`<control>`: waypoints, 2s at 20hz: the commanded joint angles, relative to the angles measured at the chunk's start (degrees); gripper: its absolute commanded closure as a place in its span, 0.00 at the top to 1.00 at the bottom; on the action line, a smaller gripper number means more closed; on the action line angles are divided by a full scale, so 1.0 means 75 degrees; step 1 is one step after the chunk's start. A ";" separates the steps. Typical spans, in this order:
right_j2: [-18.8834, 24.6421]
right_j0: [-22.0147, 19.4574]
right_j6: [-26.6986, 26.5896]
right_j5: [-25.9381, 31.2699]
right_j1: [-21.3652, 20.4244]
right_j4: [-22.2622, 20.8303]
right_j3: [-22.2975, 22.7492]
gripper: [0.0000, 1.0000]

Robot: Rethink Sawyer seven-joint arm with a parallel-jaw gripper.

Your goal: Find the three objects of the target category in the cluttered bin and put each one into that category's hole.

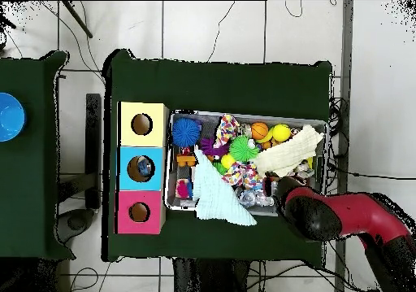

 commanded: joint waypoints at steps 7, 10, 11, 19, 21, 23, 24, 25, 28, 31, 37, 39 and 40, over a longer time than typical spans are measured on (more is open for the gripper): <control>0.0183 0.0444 -0.0289 0.0420 -0.1167 0.0823 0.0085 0.00; 0.0106 0.0495 -0.0347 0.0404 -0.1183 0.0891 0.0089 0.00; 0.0089 0.0504 -0.0390 0.0408 -0.1147 0.0895 0.0066 0.00; 0.0000 0.0397 -0.0611 0.0130 -0.0750 0.0712 0.0101 1.00; -0.0062 0.0330 -0.0652 -0.0018 -0.0537 0.0545 0.0136 1.00; -0.0135 0.0294 -0.0678 -0.0188 -0.0267 0.0359 0.0117 1.00; -0.0206 0.0295 -0.0672 -0.0251 -0.0126 0.0257 0.0092 1.00; -0.0308 0.0288 -0.0623 -0.0403 0.0032 0.0105 0.0080 1.00; -0.0505 0.0257 -0.0647 -0.0637 0.0497 -0.0215 0.0003 1.00; -0.0343 -0.0054 -0.1048 -0.0352 0.1097 -0.0054 -0.0075 1.00; -0.0252 -0.0549 -0.1691 0.0298 0.2321 0.0128 -0.0468 1.00; -0.0277 -0.0614 -0.1791 0.0657 0.2498 0.0285 -0.0570 1.00; -0.0265 -0.0641 -0.1822 0.0765 0.2524 0.0322 -0.0601 1.00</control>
